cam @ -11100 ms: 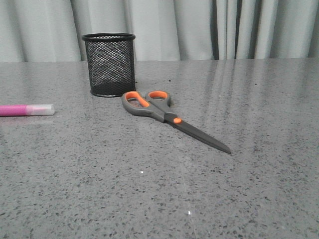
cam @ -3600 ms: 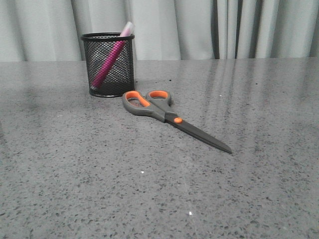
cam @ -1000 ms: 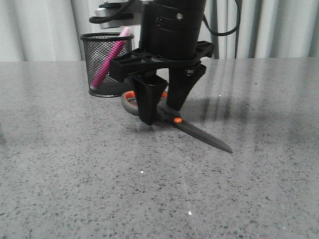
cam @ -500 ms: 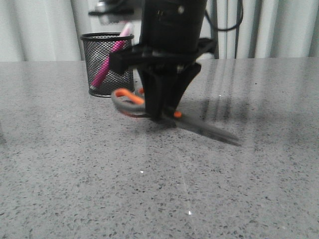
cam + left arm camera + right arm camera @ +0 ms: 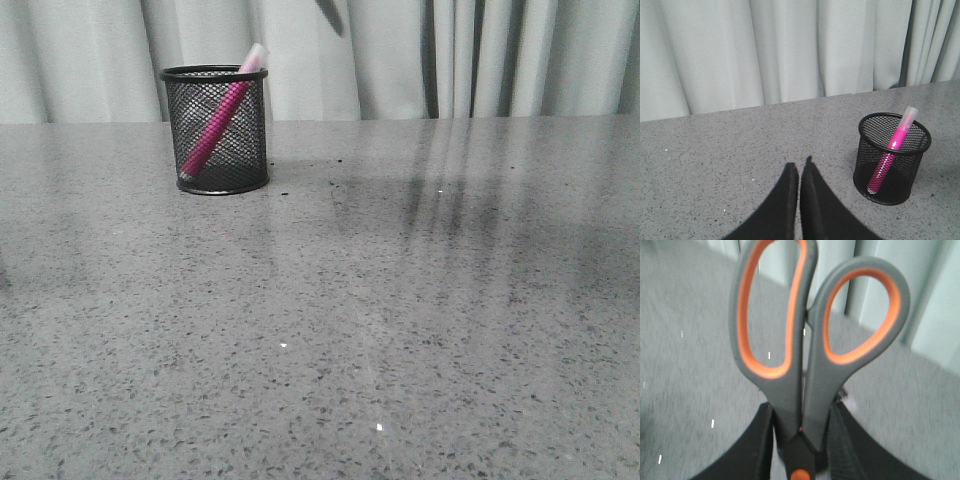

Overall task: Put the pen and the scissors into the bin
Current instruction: 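Carry the scissors over the mesh cup and drop them in blade-first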

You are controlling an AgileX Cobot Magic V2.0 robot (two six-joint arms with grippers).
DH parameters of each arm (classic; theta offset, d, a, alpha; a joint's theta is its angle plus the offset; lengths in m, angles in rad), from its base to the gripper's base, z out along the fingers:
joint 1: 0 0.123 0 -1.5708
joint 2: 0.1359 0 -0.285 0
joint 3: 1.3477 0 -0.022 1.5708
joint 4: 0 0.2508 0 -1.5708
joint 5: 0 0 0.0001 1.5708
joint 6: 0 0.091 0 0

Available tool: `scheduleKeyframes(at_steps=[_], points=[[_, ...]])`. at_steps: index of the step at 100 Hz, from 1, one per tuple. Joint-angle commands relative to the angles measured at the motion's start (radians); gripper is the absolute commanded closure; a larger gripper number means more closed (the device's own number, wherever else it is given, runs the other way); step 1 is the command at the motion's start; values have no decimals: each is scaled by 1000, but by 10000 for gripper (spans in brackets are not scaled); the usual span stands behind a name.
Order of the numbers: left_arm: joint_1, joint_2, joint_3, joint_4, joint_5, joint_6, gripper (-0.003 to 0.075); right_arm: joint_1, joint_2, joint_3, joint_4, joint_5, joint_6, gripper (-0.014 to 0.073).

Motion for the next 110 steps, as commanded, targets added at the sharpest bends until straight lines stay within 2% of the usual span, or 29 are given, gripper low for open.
scheduleKeyframes(at_steps=[1, 24, 33, 61, 81, 110], points=[[2, -8, -26, -37, -4, -6, 739, -3, -5, -25, -6, -252, -2, 665], [2, -8, -26, -37, -4, -6, 739, -3, 144, -25, -6, -690, -2, 665], [2, -8, -26, -37, -4, -6, 739, -3, 203, -25, -6, -793, -2, 665], [2, -8, -26, -37, -4, -6, 739, -16, 312, -25, -6, -821, -2, 665], [2, -8, -26, -37, -4, -6, 739, -21, 331, -18, -6, -782, -2, 665], [2, -8, -26, -37, -4, -6, 739, -23, 352, 43, -6, -813, -2, 665]])
